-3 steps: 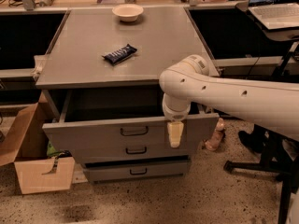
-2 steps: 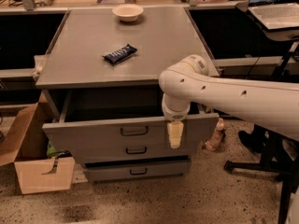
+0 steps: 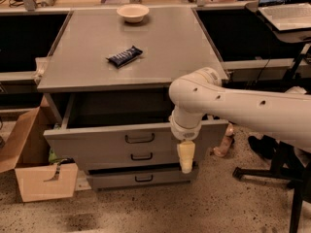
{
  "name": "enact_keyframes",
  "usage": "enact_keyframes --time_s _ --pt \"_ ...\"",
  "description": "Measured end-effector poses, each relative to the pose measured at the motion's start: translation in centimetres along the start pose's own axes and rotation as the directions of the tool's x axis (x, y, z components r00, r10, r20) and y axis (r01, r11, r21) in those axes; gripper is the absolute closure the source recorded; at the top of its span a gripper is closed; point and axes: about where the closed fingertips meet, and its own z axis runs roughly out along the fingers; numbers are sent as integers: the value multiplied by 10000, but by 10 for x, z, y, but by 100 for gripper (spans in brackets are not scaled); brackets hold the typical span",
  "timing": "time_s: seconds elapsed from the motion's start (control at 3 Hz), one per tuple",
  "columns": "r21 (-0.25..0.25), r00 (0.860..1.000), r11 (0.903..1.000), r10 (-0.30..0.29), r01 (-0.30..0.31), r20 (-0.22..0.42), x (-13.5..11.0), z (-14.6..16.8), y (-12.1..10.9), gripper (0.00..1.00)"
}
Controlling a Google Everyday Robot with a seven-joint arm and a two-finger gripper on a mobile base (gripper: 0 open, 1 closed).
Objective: Open top drawer
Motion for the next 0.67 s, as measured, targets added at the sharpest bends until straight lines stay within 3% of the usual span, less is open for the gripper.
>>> enact_keyframes --time_s 0.33,0.67 --pt "-210 10000 9998 -49 49 20 0 -2 9 20" --pt "-210 10000 9998 -49 50 21 -1 -9 8 49"
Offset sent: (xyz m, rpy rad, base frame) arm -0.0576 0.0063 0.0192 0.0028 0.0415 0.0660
